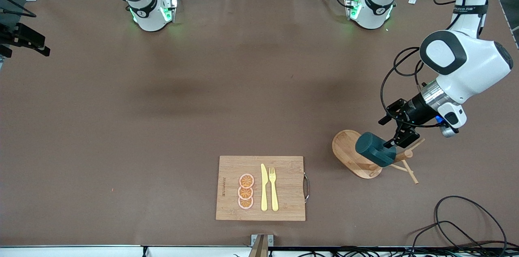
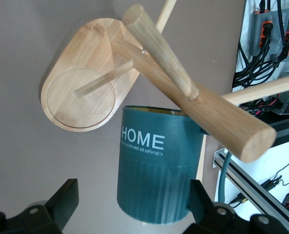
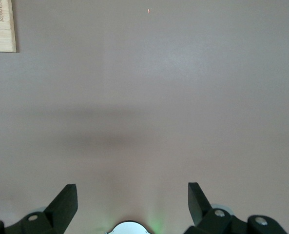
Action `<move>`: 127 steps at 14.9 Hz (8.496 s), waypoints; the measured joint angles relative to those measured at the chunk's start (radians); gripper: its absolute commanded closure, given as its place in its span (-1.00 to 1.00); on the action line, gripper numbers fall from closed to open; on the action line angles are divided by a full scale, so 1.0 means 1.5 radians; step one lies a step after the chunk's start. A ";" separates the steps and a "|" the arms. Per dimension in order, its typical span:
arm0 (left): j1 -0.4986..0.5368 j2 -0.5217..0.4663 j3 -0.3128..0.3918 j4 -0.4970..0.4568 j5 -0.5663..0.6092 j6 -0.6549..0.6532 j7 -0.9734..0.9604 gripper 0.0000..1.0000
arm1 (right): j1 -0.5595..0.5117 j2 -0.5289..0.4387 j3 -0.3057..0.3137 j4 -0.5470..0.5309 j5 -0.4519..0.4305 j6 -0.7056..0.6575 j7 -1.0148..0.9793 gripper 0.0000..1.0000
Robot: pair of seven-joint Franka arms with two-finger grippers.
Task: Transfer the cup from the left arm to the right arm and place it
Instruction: 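Lower the left gripper and grasp the teal mug's rim, then lift the teal mug off the stand and carry it toward the table middle, then hold the mug with the left gripper while the right gripper approaches it, then grasp the mug with the right gripper while the left gripper releases it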
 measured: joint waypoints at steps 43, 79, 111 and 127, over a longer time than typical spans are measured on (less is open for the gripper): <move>-0.045 0.038 -0.107 0.058 -0.102 0.070 -0.024 -0.20 | 0.000 0.000 0.002 0.000 0.000 -0.001 -0.001 -1.00; -0.968 0.677 0.493 0.477 0.389 0.444 -0.070 -0.08 | -0.029 0.140 -0.005 0.005 -0.015 0.091 0.025 -1.00; -1.254 0.575 0.606 0.217 0.387 0.398 -0.240 -0.99 | 0.204 0.218 0.008 -0.284 0.074 0.435 0.269 -1.00; -1.234 0.127 0.789 0.162 0.384 -0.256 -0.059 -0.99 | 0.311 0.156 0.009 -0.465 0.073 0.631 0.167 -0.98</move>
